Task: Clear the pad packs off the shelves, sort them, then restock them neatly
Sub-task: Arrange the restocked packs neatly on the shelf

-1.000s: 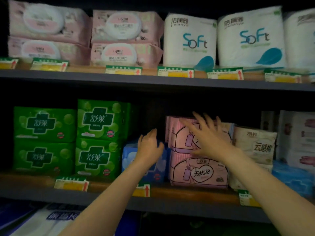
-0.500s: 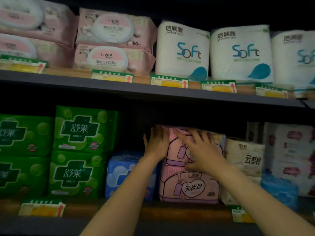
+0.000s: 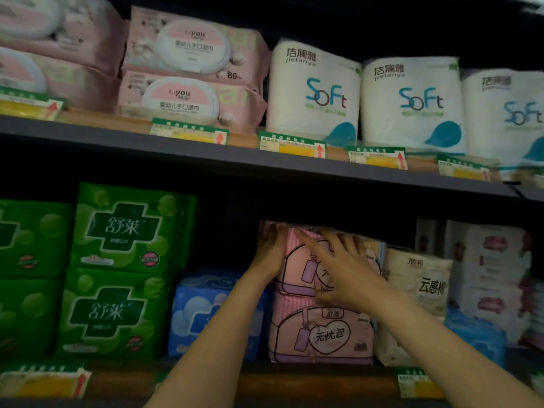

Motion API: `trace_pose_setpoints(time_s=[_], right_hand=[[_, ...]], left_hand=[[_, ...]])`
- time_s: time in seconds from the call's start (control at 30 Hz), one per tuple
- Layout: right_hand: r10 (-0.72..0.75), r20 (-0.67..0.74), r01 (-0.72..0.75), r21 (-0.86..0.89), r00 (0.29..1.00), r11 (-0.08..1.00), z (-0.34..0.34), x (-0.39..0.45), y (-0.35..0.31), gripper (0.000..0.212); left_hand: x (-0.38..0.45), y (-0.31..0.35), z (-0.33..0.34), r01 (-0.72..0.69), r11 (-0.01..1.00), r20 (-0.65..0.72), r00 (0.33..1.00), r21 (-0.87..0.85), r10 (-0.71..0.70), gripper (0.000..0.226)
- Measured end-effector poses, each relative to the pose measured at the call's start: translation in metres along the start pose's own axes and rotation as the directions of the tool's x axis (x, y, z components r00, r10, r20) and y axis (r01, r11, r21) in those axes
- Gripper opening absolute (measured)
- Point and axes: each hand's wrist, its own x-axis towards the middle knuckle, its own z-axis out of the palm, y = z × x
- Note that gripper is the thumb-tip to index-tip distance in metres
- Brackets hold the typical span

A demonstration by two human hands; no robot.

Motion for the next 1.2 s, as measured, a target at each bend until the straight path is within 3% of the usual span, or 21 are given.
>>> trace_pose_setpoints(time_s=[0.07, 0.17, 0.3, 0.47, 0.53, 0.6, 0.67, 0.77, 0.9, 1.07, 1.2], right_hand=[[0.005, -0.006, -0.005, -0.003, 1.0, 1.0, 0.0, 0.0, 0.0, 0.122], [0.007, -0.007, -0.007, 0.022, 1.0, 1.0, 0.003, 0.0, 0.001, 0.123], [0.005, -0.018, -0.004, 0.032, 1.0, 0.999, 0.005, 0.0, 0.002, 0.122], [0.003, -0.015, -0.003, 0.043, 1.0, 0.999, 0.003, 0.001, 0.003, 0.123], [-0.002, -0.007, 0.002, 0.062, 1.0, 0.998, 0.004, -0.001, 0.003, 0.122], [-0.011, -0.003, 0.012, 0.091, 1.0, 0.996, 0.004, 0.0, 0.002, 0.118], [-0.01, -0.027, 0.013, 0.103, 1.0, 0.995, 0.004, -0.002, 0.0, 0.114], [0.07, -0.158, -0.051, 0.122, 0.985, 0.991, 0.015, -0.017, 0.003, 0.109], [0.132, -0.202, -0.114, 0.101, 0.97, 0.988, 0.04, -0.042, 0.012, 0.12], [0.158, -0.219, -0.158, 0.019, 0.963, 0.987, 0.04, -0.036, 0.014, 0.127], [0.124, -0.226, -0.124, 0.011, 0.966, 0.992, 0.041, -0.039, 0.021, 0.122]], left_hand=[[0.002, 0.0, 0.001, 0.008, 0.997, 0.027, 1.0, -0.075, -0.006, 0.072], [0.007, -0.007, 0.006, 0.01, 0.99, -0.001, 1.0, -0.138, -0.011, 0.097], [-0.001, 0.0, 0.006, 0.027, 0.988, 0.003, 1.0, -0.151, -0.027, 0.07], [0.002, 0.002, 0.005, 0.061, 0.986, 0.027, 0.998, -0.158, -0.057, 0.072], [-0.009, 0.003, 0.01, 0.029, 0.996, -0.065, 0.997, -0.086, -0.035, 0.069], [-0.031, 0.001, 0.019, -0.138, 0.974, -0.25, 0.951, 0.178, 0.181, 0.068], [-0.054, -0.002, 0.03, -0.305, 0.838, -0.227, 0.869, 0.452, 0.439, 0.072], [-0.067, -0.018, 0.041, -0.34, 0.678, -0.133, 0.829, 0.652, 0.544, 0.07], [-0.064, -0.037, 0.035, -0.301, 0.317, -0.001, 0.723, 0.899, 0.69, 0.067], [-0.051, -0.036, 0.018, -0.376, 0.042, 0.22, 0.627, 0.926, 0.747, 0.074], [-0.043, -0.03, 0.023, -0.429, -0.001, 0.281, 0.59, 0.903, 0.757, 0.071]])
